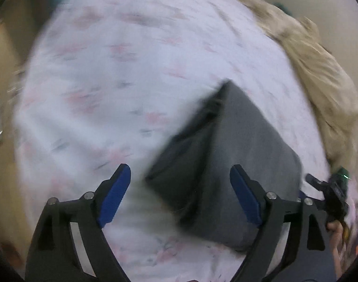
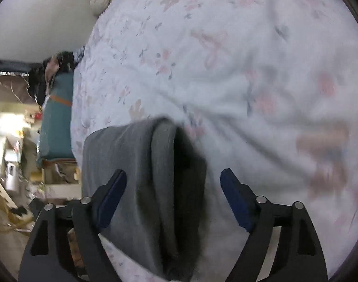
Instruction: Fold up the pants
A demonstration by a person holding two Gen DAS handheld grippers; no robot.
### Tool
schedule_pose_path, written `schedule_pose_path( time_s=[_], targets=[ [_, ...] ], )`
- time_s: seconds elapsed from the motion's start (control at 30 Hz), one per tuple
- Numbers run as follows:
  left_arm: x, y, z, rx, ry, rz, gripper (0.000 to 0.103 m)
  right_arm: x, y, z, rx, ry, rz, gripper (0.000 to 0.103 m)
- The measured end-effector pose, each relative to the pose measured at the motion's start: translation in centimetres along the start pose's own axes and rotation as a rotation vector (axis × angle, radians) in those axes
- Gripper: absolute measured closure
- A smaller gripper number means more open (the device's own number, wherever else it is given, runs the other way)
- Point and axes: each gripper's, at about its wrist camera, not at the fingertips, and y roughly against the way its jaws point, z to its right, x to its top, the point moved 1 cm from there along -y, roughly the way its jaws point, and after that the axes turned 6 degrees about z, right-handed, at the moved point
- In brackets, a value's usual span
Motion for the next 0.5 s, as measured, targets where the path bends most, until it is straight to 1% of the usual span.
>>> schedule_pose_path(
  time_s=[0.03, 0.07, 0.13, 0.17, 0.27, 0.33, 0.37, 0.4, 0.43, 0.47, 0.5],
  targets=[
    [0.0, -0.7, 0.1, -0.039, -0.032, -0.038, 0.017, -1.2, 0.1, 0.1, 0.022, -0.024, -0.004, 0.016],
    [0.0, -1.3, 0.2, -0.060, -0.058, -0.070, 0.016, -1.6, 0.1, -0.1, 0.036, -0.030, -0.014, 0.015],
    [-0.2, -1.8, 0.4, -0.102, -0.103, -0.095, 0.006, -3.4, -0.8, -0.5, 0.051, -0.015, -0.067, 0.015],
    [-0.2, -2.1, 0.5, -0.107, -0.126, -0.100, 0.005, -4.4, -1.6, -0.9, 0.060, 0.009, -0.111, 0.015],
    [-0.3, -3.7, 0.6, -0.105, -0.156, -0.128, 0.004, -6.2, -3.5, -0.9, 0.034, 0.020, -0.170, 0.015],
    [-1.0, -4.9, 0.6, -0.064, -0.185, -0.158, 0.004, -6.9, -4.2, -0.6, 0.048, 0.001, -0.176, 0.015],
    [-1.5, -5.7, 0.7, -0.027, -0.213, -0.162, 0.004, -7.2, -4.4, -0.8, 0.055, 0.009, -0.162, 0.021],
    [-1.7, -5.8, 1.1, -0.005, -0.235, -0.155, 0.009, -7.4, -4.5, -1.2, 0.068, 0.032, -0.157, 0.034],
    [-1.6, -5.8, 1.5, -0.005, -0.248, -0.148, 0.024, -7.5, -4.6, -1.9, 0.071, 0.074, -0.158, 0.049],
    [-1.4, -5.4, 2.0, -0.035, -0.259, -0.138, 0.038, -7.5, -4.9, -2.7, 0.033, 0.134, -0.153, 0.056],
    [-1.1, -5.0, 2.4, -0.050, -0.264, -0.126, 0.067, -7.4, -5.0, -3.2, 0.027, 0.166, -0.143, 0.064]
  ],
)
